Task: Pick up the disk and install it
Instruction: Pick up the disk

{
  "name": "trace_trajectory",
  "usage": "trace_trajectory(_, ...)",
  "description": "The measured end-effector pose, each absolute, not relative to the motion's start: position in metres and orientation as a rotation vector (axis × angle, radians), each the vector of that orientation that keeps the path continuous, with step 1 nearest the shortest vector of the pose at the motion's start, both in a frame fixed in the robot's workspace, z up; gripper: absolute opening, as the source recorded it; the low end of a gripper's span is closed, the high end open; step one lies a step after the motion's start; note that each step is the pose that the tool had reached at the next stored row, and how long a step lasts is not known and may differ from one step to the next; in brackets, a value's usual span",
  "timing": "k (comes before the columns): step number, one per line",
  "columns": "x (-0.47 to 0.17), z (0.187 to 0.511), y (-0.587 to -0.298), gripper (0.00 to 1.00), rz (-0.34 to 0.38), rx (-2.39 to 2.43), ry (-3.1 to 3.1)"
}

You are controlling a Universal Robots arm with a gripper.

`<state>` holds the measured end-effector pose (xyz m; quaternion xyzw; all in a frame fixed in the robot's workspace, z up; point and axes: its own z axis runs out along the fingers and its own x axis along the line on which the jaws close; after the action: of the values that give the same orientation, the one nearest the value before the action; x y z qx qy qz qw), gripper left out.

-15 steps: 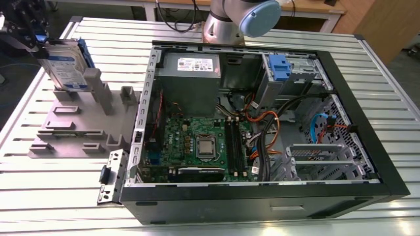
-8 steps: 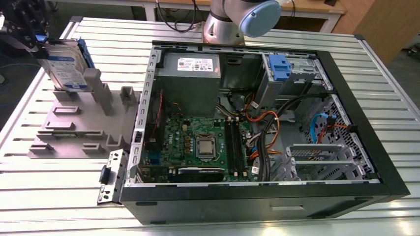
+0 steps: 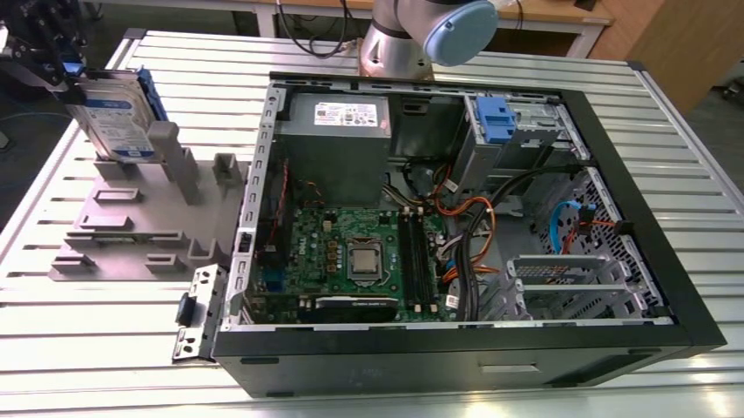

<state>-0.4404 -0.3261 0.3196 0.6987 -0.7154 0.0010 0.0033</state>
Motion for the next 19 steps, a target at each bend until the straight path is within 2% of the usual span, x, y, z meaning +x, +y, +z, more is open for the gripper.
trace_trajectory(19, -0.4404, 0.3268, -0.3261, 0.36, 0.005, 2.189, -2.242)
